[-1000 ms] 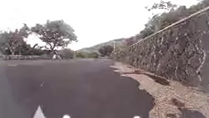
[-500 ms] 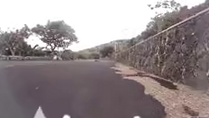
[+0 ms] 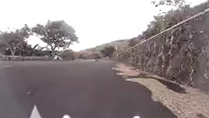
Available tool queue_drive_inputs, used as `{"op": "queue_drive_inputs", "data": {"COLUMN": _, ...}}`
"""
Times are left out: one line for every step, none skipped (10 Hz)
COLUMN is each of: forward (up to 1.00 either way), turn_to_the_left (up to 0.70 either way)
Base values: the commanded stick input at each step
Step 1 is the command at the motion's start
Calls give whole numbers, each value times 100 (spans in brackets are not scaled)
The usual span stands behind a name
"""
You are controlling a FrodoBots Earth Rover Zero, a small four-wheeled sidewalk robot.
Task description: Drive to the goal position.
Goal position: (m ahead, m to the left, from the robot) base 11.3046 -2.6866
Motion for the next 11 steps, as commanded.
{"op": "queue_drive_inputs", "data": {"forward": 50, "turn_to_the_left": -26}}
{"op": "queue_drive_inputs", "data": {"forward": 50, "turn_to_the_left": -50}}
{"op": "queue_drive_inputs", "data": {"forward": 50, "turn_to_the_left": -50}}
{"op": "queue_drive_inputs", "data": {"forward": 50, "turn_to_the_left": -50}}
{"op": "queue_drive_inputs", "data": {"forward": 50, "turn_to_the_left": -29}}
{"op": "queue_drive_inputs", "data": {"forward": 50, "turn_to_the_left": 0}}
{"op": "queue_drive_inputs", "data": {"forward": 50, "turn_to_the_left": 0}}
{"op": "queue_drive_inputs", "data": {"forward": 50, "turn_to_the_left": 0}}
{"op": "queue_drive_inputs", "data": {"forward": 50, "turn_to_the_left": 0}}
{"op": "queue_drive_inputs", "data": {"forward": 50, "turn_to_the_left": 0}}
{"op": "queue_drive_inputs", "data": {"forward": 50, "turn_to_the_left": 0}}
